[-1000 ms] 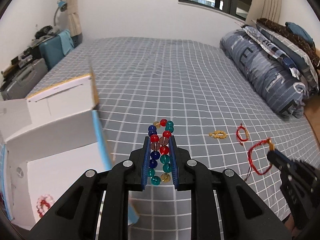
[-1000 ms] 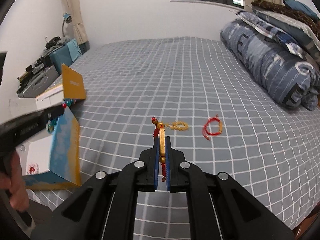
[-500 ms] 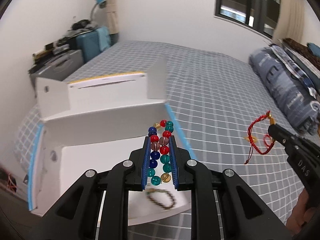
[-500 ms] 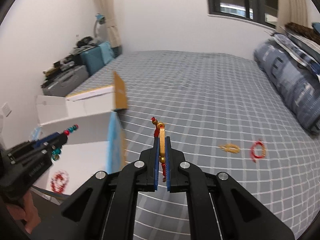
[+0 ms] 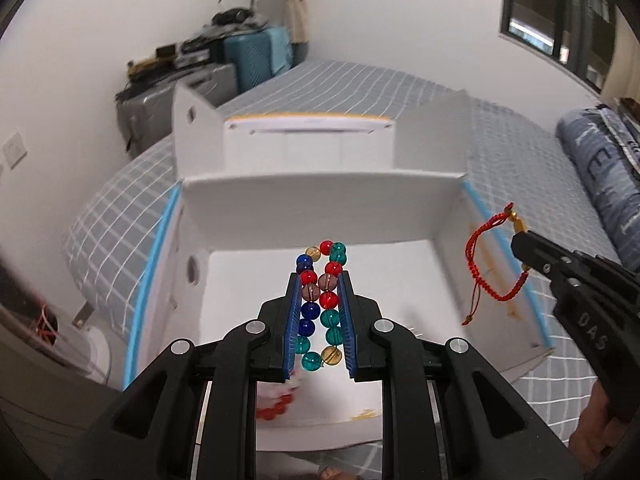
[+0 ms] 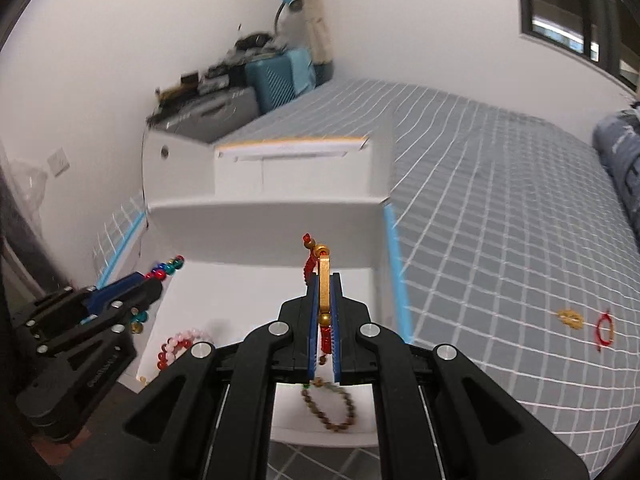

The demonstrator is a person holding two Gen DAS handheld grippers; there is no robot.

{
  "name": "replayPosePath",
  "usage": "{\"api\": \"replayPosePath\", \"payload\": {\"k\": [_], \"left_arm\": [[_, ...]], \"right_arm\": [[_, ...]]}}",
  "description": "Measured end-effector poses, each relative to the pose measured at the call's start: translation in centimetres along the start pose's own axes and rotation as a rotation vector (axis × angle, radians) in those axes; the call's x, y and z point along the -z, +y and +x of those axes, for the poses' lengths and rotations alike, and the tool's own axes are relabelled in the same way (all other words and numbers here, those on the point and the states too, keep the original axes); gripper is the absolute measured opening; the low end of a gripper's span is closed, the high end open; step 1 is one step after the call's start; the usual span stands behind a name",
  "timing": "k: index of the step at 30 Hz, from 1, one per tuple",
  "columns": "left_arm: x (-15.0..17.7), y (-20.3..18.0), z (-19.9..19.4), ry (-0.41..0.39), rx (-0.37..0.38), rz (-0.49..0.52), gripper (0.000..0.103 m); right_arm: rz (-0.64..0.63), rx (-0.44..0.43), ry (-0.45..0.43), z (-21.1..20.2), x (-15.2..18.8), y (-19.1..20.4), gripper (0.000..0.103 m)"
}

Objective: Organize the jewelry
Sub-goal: 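Open both tools to drop the glass bead and red cord bracelets into the box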

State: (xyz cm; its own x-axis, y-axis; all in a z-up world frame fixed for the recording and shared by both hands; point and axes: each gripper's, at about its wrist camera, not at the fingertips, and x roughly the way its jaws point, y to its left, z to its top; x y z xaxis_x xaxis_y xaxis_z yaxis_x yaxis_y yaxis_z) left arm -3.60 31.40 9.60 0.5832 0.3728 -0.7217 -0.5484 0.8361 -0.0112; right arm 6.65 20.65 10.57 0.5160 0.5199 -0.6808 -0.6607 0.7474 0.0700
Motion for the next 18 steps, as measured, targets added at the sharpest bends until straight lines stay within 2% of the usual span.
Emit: {"api": "replayPosePath", "payload": {"k": [4, 8, 11, 13, 18], "left_arm": [[0.2, 1.3, 1.6, 0.043, -0.013, -0.02, 0.018], [0.6, 2.3, 3.3, 0.095, -0.018, -0.031, 0.018], [1.1, 2.7, 4.5, 0.135, -0.018, -0.038, 0.017], [1.1, 3.1, 5.0, 0.141, -0.022, -0.042, 0.006], [1.2, 3.1, 5.6, 0.158, -0.033, -0.042, 0.007]], "right_arm": [[-0.009, 0.018, 0.105, 3.8, 0.5, 1.1, 0.004], [-0.007, 0.031, 0.165, 5.7, 1.3, 1.1, 0.004], [-0.009, 0.041, 0.203, 6.7, 1.7, 1.4, 0.004], [-0.016, 0.042, 0.217, 7.0, 2.0, 1.5, 0.004], [-0.03, 0.044, 0.237, 7.6, 2.4, 2.3, 0.004]]}}
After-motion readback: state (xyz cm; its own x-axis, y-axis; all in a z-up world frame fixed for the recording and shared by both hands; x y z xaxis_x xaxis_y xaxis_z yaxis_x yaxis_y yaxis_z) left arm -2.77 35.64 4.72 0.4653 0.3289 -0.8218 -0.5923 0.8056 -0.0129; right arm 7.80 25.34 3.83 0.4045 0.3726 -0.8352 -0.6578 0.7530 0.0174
